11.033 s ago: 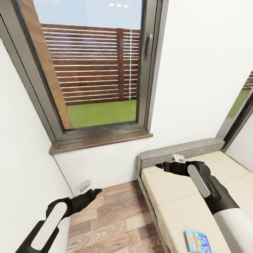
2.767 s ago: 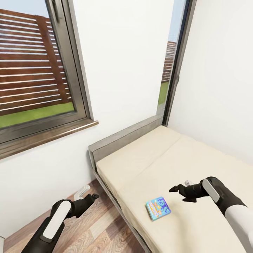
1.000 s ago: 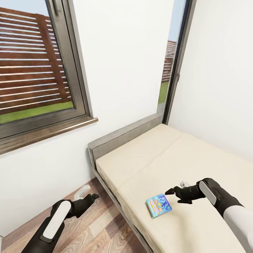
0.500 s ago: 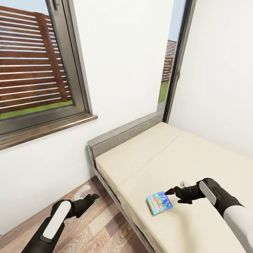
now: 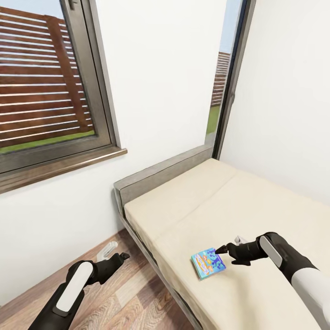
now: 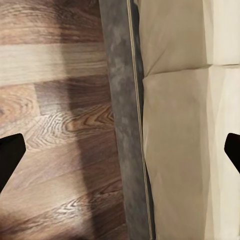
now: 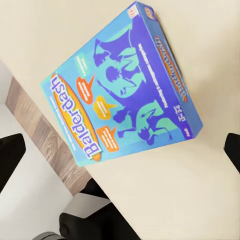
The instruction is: Put all the toys in the child's room - the three board games (two on the bed and one on the table), the two jigsaw puzzles on the table, and the tennis ball on the table - inside the toy box on the table in the child's room.
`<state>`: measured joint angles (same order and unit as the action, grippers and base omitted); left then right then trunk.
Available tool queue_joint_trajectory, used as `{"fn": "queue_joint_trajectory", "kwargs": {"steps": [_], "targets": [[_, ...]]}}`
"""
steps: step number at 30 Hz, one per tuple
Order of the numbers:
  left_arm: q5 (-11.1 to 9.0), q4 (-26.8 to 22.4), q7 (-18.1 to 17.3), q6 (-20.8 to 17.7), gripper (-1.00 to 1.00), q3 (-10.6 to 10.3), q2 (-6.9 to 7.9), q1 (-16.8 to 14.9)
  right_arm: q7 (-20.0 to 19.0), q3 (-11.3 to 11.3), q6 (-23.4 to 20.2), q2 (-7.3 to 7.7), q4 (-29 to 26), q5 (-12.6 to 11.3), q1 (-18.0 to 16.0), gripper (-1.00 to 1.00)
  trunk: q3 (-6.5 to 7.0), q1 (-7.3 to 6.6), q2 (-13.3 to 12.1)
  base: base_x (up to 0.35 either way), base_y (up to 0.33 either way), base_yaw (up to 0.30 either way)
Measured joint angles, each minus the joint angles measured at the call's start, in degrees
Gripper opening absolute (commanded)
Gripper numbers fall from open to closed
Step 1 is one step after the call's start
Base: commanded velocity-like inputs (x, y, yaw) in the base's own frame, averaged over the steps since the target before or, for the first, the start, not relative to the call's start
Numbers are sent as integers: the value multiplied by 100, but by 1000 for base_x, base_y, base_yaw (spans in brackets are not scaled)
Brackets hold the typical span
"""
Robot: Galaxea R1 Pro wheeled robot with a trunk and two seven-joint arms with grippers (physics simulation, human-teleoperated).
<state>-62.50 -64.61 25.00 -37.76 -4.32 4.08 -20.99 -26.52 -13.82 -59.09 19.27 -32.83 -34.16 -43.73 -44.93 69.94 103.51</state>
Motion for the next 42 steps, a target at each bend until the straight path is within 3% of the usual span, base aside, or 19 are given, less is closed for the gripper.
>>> {"fn": "queue_joint_trajectory", "kwargs": {"steps": [12, 20, 30, 42], "targets": [[-5, 0, 3, 2, 100, -3, 0, 1, 2, 5, 116, -9, -25, 4, -6, 100, 0, 0, 0, 0, 0, 0], [-6, 0, 4, 3, 100, -3, 0, 1, -9, 7, 609, -30, -17, 24, -14, 100, 0, 0, 0, 0, 0, 0], [-5, 0, 7, 1, 100, -3, 0, 1, -13, 8, 775, -41, -12, 32, -16, 100, 0, 0, 0, 0, 0, 0], [0, 0, 8, 2, 100, -25, 0, 1, -6, 5, 824, -49, -18, 36, -16, 100, -215, 263, 480, 0, 0, 0]]}}
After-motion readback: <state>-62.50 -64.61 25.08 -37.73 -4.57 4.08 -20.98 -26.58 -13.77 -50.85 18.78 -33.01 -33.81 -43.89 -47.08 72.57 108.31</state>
